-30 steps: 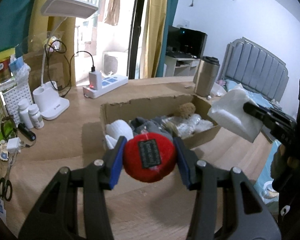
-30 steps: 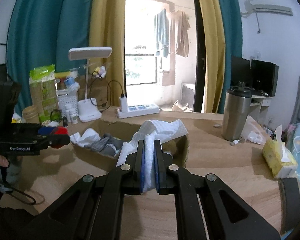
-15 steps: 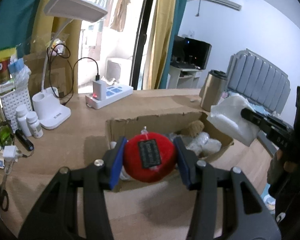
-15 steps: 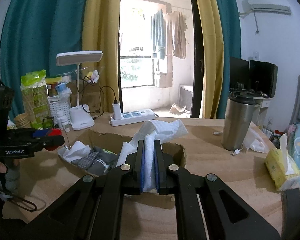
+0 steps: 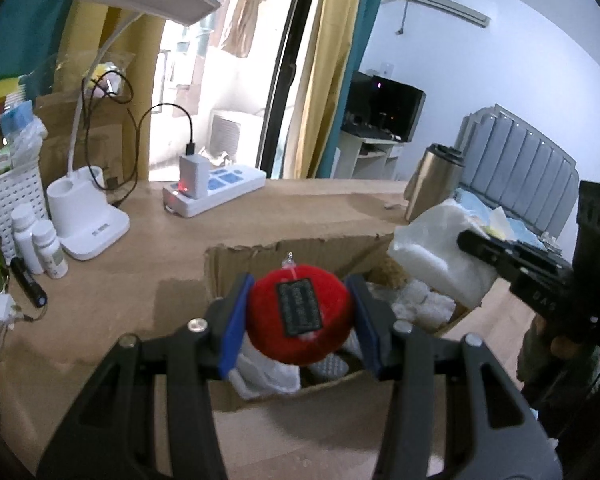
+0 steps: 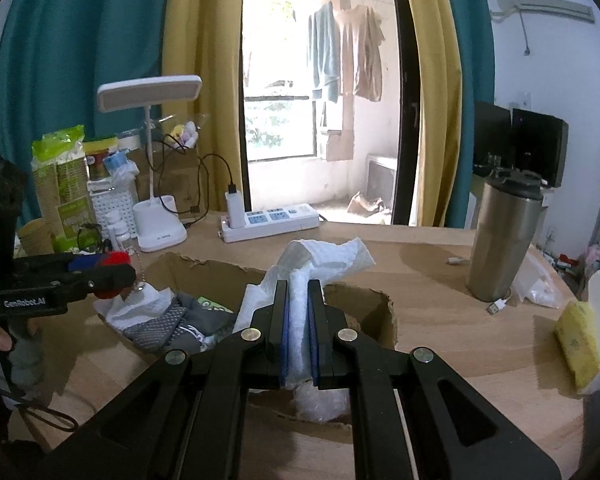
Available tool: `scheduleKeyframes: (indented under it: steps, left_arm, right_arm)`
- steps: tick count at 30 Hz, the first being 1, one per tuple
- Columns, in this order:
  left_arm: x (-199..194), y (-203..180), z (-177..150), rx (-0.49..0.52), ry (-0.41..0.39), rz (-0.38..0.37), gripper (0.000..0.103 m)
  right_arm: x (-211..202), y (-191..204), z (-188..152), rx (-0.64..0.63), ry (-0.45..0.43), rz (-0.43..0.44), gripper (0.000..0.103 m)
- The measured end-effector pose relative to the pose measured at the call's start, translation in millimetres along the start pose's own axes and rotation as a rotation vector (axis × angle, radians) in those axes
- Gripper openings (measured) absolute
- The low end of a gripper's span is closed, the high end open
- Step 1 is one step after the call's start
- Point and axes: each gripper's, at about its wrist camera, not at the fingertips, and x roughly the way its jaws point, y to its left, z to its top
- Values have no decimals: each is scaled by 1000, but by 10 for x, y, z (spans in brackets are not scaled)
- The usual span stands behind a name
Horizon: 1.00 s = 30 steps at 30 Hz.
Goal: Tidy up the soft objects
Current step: 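Lower and release the pouch with the left gripper while the right gripper releases the towel into the box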
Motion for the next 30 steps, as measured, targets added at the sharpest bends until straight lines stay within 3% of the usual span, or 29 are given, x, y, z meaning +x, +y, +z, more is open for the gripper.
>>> scheduleKeyframes:
  steps: [20, 30]
  left_arm:
    - [614, 112, 43, -28, 131, 66, 50]
    - [756, 97, 83, -8, 141, 98, 52]
  right_arm:
    - [470, -256, -304, 47, 146, -47, 9]
    - [486, -255, -314, 60, 176, -20, 15]
